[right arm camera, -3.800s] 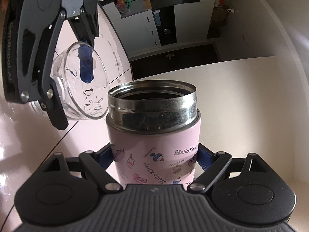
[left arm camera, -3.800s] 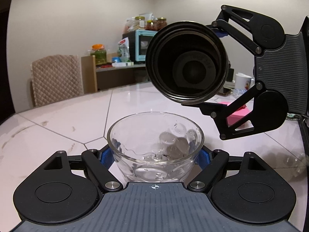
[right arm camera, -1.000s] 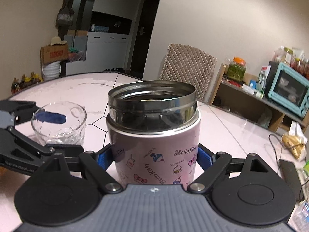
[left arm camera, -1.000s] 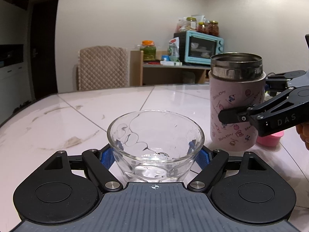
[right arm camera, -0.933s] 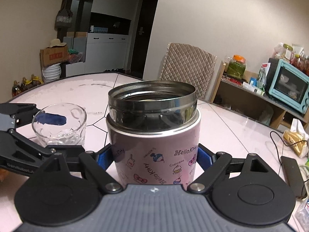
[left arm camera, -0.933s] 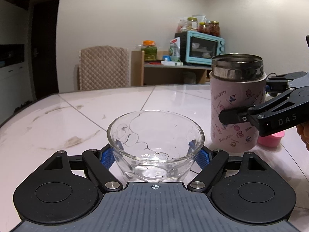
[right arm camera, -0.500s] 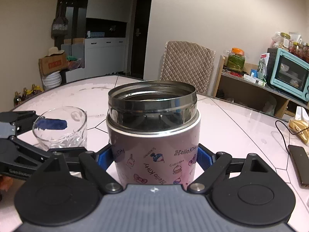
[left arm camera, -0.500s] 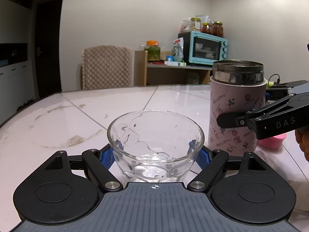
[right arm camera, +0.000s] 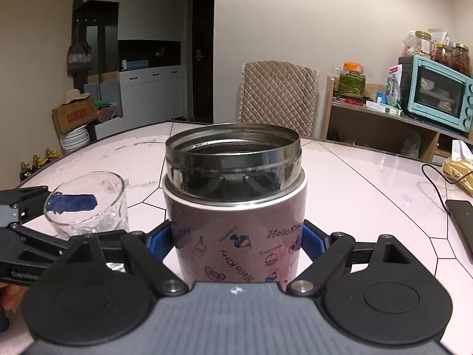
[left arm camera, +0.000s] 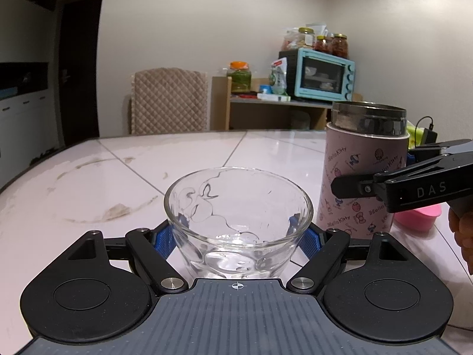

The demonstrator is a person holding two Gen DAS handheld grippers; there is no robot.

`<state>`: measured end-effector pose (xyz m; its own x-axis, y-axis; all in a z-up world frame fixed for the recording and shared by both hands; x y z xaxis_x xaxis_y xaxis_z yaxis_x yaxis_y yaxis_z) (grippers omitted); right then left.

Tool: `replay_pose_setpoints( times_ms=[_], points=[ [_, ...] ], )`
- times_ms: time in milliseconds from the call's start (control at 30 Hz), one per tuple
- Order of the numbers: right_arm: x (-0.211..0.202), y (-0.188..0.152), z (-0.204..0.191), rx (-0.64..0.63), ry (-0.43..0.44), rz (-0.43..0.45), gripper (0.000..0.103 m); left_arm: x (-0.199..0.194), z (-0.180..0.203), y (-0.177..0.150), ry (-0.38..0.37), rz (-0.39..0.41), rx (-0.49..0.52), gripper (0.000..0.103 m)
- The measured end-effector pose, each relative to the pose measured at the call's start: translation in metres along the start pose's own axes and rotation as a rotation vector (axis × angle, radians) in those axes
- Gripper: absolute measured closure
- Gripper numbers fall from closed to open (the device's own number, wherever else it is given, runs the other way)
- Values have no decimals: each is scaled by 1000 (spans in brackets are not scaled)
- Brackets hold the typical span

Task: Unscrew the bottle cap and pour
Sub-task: 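Lower the pink jar toward the table with the right tool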

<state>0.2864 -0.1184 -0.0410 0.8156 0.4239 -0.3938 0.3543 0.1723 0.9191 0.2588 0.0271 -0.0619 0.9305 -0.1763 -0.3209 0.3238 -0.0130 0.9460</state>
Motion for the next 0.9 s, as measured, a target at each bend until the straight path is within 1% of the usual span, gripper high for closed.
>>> replay_pose_setpoints(
  times_ms=[467,900],
  points=[
    [1,-9,14,57,-21,18,15,1,1,1,32,4,-2,18],
    [0,-14,19,82,-27,31,15,1,0,2,42,6,-6,18]
  ],
)
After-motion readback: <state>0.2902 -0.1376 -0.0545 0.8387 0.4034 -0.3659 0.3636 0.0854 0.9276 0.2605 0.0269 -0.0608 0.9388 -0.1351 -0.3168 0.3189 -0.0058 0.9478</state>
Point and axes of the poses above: each gripper's, at about its wrist camera, not at the fingertips, and x roughly the way its jaws point, z to its right, y to its top, the point moved 10 cm from there along x, roughly the way its jaws point, and after that the axes turned 5 degrees about z, right-handed, at the moved point
